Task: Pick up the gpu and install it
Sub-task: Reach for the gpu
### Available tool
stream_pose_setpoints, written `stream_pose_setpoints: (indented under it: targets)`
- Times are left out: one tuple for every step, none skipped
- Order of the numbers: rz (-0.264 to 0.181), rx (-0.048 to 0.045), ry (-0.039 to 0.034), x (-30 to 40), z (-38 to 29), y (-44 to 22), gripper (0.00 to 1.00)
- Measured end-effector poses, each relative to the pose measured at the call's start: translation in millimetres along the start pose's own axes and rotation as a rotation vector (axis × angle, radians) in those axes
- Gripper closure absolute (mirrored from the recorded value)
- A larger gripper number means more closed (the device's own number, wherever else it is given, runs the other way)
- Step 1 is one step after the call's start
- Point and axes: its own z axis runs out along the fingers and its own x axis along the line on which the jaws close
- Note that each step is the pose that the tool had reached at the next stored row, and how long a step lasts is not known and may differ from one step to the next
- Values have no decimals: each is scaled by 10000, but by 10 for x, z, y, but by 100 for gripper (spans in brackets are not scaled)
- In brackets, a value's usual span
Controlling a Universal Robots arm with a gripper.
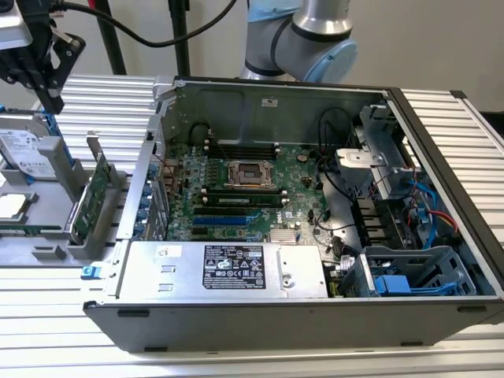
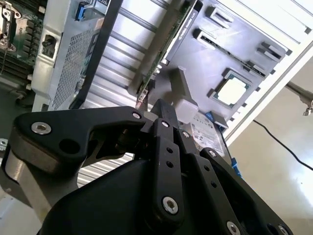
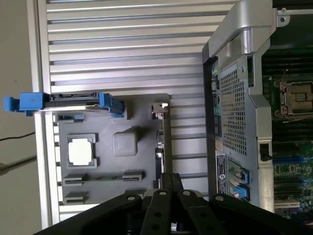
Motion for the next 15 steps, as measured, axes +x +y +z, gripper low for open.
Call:
stream_pose_setpoints:
  targets:
    - [0, 0, 0, 13, 0, -1, 100]
    - [0, 0, 1, 25, -1, -2, 100]
    - [0, 0, 0, 38, -1, -3, 100]
    - [0, 0, 0, 50, -1, -4, 100]
    - [0, 0, 0, 62, -2, -5, 100]
    - [0, 0, 0, 75, -2, -6, 100]
    - [0, 0, 0, 87, -2, -7, 100]
    - [0, 0, 0, 98, -2, -8, 100]
    - [0, 0, 0, 109, -3, -9, 100]
    - [0, 0, 0, 120, -3, -10, 100]
    - [0, 0, 0, 129, -3, -11, 100]
    - [1, 0, 0, 138, -3, -11, 100]
    - [1, 0, 0, 146, -3, -12, 100]
    - [0, 0, 0, 153, -3, -13, 100]
    - [0, 0, 0, 158, -4, -13, 100]
